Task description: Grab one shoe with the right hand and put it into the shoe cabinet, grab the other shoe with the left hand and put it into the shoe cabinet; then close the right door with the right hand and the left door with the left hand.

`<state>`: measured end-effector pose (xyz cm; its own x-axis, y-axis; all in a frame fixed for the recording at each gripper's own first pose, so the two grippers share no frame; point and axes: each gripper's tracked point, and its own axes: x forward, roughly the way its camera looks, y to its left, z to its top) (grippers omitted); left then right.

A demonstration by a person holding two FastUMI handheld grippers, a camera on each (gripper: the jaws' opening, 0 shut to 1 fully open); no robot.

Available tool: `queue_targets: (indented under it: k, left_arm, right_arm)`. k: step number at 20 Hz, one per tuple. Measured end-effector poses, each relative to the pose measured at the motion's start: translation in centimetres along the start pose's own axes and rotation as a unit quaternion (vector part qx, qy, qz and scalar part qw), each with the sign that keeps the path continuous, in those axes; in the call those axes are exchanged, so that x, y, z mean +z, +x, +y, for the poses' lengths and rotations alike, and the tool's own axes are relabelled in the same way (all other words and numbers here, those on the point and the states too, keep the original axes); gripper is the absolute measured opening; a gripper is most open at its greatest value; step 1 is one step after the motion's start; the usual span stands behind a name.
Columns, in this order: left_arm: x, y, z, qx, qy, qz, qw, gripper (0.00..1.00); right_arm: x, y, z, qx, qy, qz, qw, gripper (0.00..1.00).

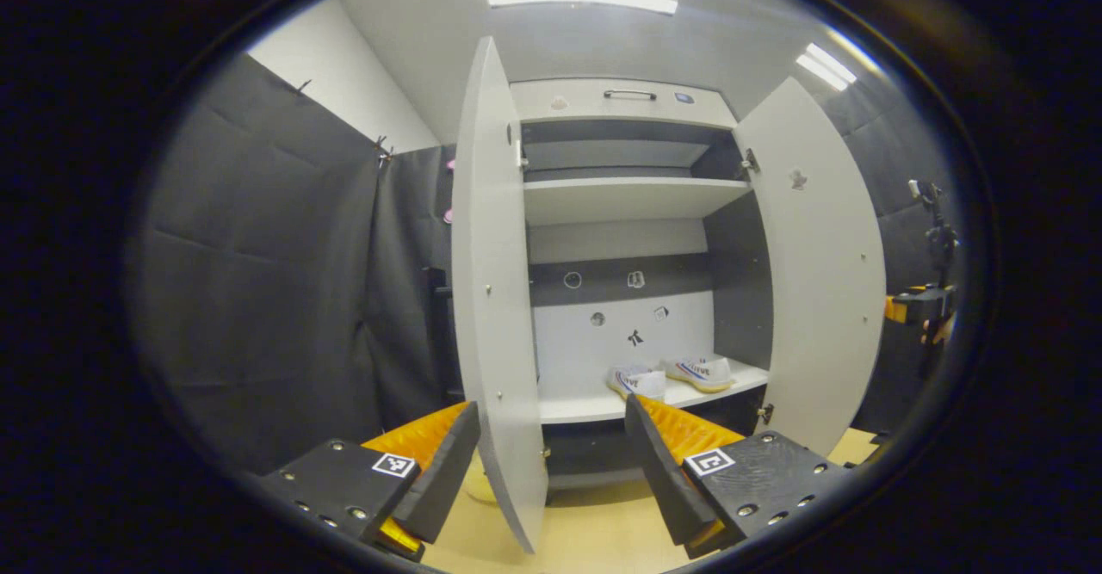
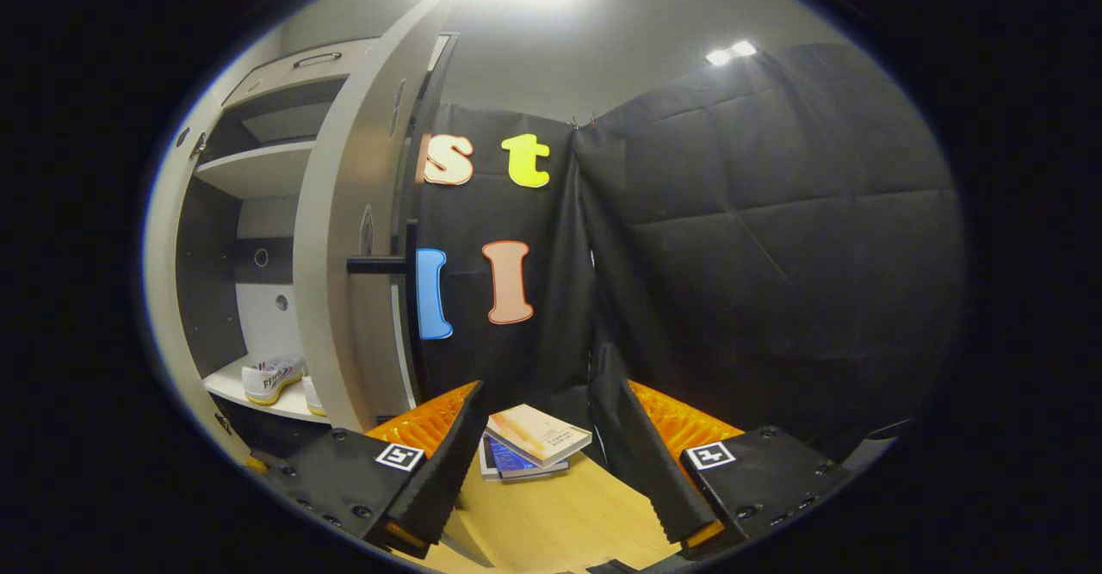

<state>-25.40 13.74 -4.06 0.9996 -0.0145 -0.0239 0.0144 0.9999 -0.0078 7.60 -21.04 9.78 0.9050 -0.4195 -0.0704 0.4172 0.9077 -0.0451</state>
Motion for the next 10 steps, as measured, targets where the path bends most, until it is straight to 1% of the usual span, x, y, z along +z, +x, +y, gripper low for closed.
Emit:
queue_targets:
  k: [1,2,3,4,6,7,8,9,10]
  left_arm:
    - [0.0,0.0,0.7,0.008,-0.001,0.001,1.0,0.96]
    - [-0.1,-0.1,1.4,0.016,-0.001,0.001,1.0,0.96]
    - [0.0,-0.2,2.0,0.023,-0.003,0.001,1.0,0.96]
    - [0.0,-0.2,2.6,0.029,-0.005,-0.001,1.0,0.96]
    - [0.1,0.0,3.3,0.034,-0.013,-0.004,0.999,0.96]
    - [0.1,0.1,3.6,0.036,-0.016,-0.005,0.999,0.96]
    - [0.1,0.2,3.7,0.037,-0.019,-0.005,0.999,0.96]
    - [0.2,0.3,3.9,0.036,-0.022,-0.006,0.999,0.96]
    - [0.2,0.2,3.9,0.037,-0.024,-0.007,0.999,0.97]
  right_arm:
    - [0.3,-0.1,0.3,0.003,-0.003,-0.008,1.0,0.94]
    - [0.1,-0.3,0.9,0.013,-0.005,-0.006,1.0,0.91]
    - [0.4,-0.8,1.4,0.021,-0.004,-0.006,1.0,0.93]
    - [0.2,-0.7,1.9,0.027,-0.008,-0.006,1.0,0.89]
    - [0.3,-1.5,3.1,0.044,-0.012,-0.006,0.999,0.89]
    - [0.4,-1.9,4.0,0.055,-0.011,-0.006,0.998,0.93]
    - [0.4,-2.2,5.0,0.068,-0.013,-0.004,0.998,0.93]
    - [0.5,-2.5,6.2,0.083,-0.013,-0.004,0.996,0.89]
    - [0.4,-2.8,7.4,0.098,-0.015,-0.004,0.995,0.93]
